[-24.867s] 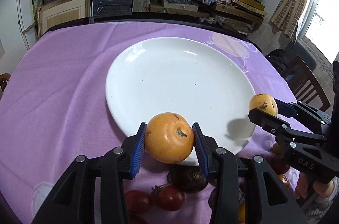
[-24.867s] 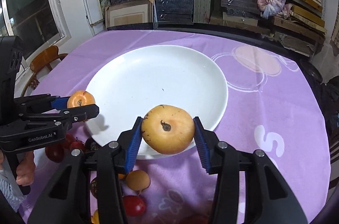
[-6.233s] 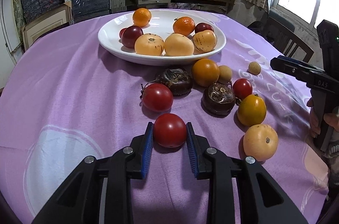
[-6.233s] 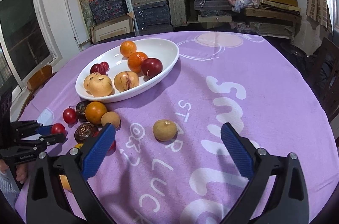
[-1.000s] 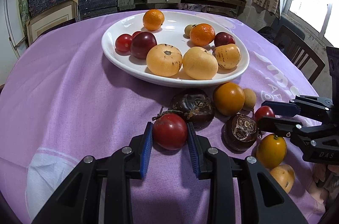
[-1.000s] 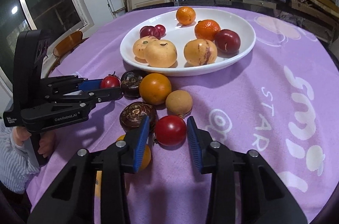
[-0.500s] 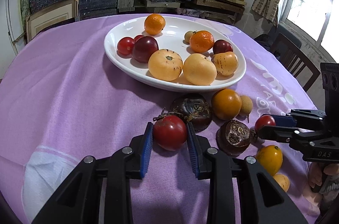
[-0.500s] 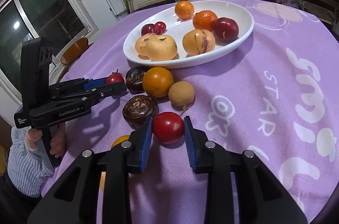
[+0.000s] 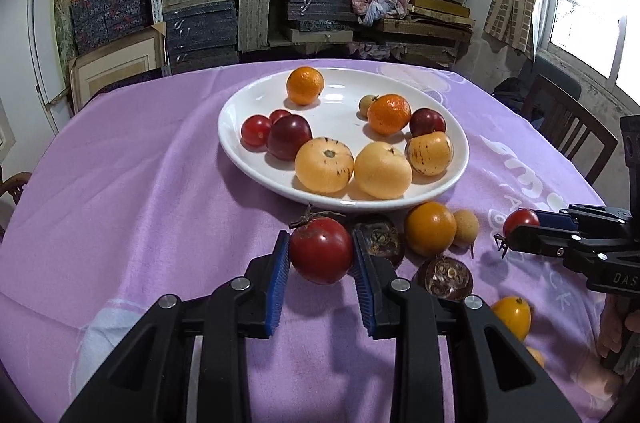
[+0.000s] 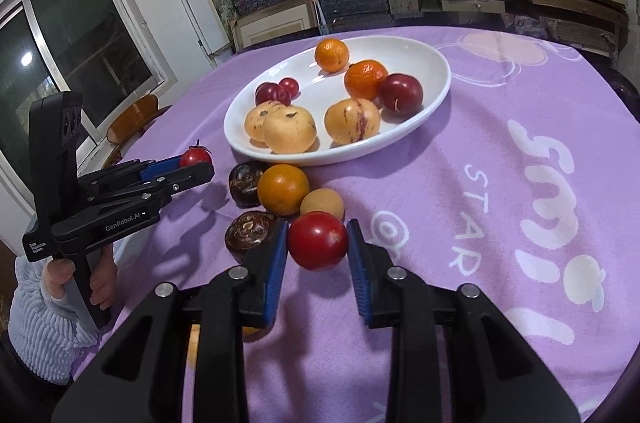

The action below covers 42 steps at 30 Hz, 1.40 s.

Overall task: Organize fruits
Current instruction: 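Lower both red tomatoes into the white dish and open both grippers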

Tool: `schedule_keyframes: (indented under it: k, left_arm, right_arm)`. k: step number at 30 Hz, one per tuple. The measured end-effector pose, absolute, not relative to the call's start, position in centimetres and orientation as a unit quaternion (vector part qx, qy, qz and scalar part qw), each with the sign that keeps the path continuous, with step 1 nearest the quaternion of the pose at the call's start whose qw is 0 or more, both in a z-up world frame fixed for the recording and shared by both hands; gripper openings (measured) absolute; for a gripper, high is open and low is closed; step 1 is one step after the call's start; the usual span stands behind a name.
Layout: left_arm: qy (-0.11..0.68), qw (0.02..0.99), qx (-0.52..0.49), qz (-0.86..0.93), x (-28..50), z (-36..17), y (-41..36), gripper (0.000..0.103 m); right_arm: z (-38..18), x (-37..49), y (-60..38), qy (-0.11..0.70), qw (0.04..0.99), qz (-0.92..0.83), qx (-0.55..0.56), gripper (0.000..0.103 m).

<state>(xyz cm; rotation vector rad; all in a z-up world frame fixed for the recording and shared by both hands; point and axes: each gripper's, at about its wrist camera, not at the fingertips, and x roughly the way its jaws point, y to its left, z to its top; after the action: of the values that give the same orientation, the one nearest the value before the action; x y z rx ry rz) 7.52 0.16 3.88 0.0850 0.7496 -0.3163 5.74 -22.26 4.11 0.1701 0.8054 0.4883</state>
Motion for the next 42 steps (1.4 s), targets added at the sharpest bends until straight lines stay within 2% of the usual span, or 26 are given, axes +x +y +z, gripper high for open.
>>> schedule_keyframes:
  k: [7,13,24,42]
  left_arm:
    - [0.36,0.922,0.011,-0.144,13.2,7.2,-0.5,0.031]
    - [0.391,0.91,0.001,-0.141,18.7,7.7,-2.3,0.031]
    - [0.416,0.899,0.023,-0.137,22.7,4.8,-5.2,0.031]
    - [0.404,0.906,0.061,-0.108,22.9,3.5,-6.9,0.031]
  right_arm:
    - [8.7,10.2,-22.2,0.355,0.911,0.204,0.058,0.029]
    - [10.3,16.6,-19.6,0.35,0.919,0.181,0.03,0.029]
    - [7.9,25.8,-19.1,0.394,0.908,0.137,0.036,0.029]
    - [5.1,28.1,-19.8,0.413,0.901,0.13,0.042,0.03]
